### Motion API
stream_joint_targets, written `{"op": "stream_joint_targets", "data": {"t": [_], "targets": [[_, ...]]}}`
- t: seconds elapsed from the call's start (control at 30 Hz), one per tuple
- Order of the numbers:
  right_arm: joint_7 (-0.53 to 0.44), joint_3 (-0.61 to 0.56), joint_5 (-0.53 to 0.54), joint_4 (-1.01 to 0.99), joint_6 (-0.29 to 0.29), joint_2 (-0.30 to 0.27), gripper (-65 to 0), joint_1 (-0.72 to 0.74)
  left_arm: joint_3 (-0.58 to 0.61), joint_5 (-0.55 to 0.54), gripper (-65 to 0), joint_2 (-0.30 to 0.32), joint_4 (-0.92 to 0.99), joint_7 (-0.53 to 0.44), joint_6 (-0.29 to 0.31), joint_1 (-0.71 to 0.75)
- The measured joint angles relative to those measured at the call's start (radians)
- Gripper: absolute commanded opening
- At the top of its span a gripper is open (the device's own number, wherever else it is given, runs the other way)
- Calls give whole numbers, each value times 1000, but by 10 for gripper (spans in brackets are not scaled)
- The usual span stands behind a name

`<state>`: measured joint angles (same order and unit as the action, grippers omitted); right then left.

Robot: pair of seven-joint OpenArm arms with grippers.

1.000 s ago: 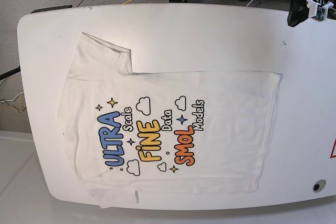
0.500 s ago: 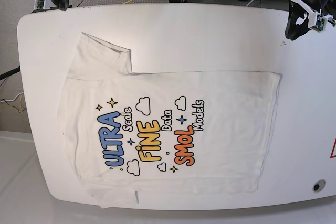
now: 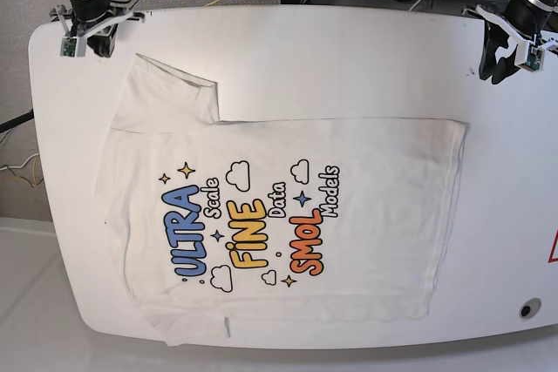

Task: Fold the T-shirt properly
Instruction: 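Move both grippers down toward the shirt's shoulder corners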

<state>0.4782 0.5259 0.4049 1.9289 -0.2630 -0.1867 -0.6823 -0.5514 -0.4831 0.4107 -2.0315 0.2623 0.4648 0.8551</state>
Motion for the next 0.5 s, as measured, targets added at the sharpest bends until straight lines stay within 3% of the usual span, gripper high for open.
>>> {"op": "stream_joint_targets", "data": {"t": [0.1, 0.27, 0.5], "targets": [[-3, 0, 38, 5, -24, -7, -372, 5, 0, -6, -486, 9, -6, 6, 0, 0], [10, 0, 98, 7, -44, 2, -345, -39, -2, -27, -487, 13, -11, 49, 1, 0], [6, 9, 83, 6, -33, 3, -326, -68, -12, -36, -478, 15, -28, 52, 8, -1]]}}
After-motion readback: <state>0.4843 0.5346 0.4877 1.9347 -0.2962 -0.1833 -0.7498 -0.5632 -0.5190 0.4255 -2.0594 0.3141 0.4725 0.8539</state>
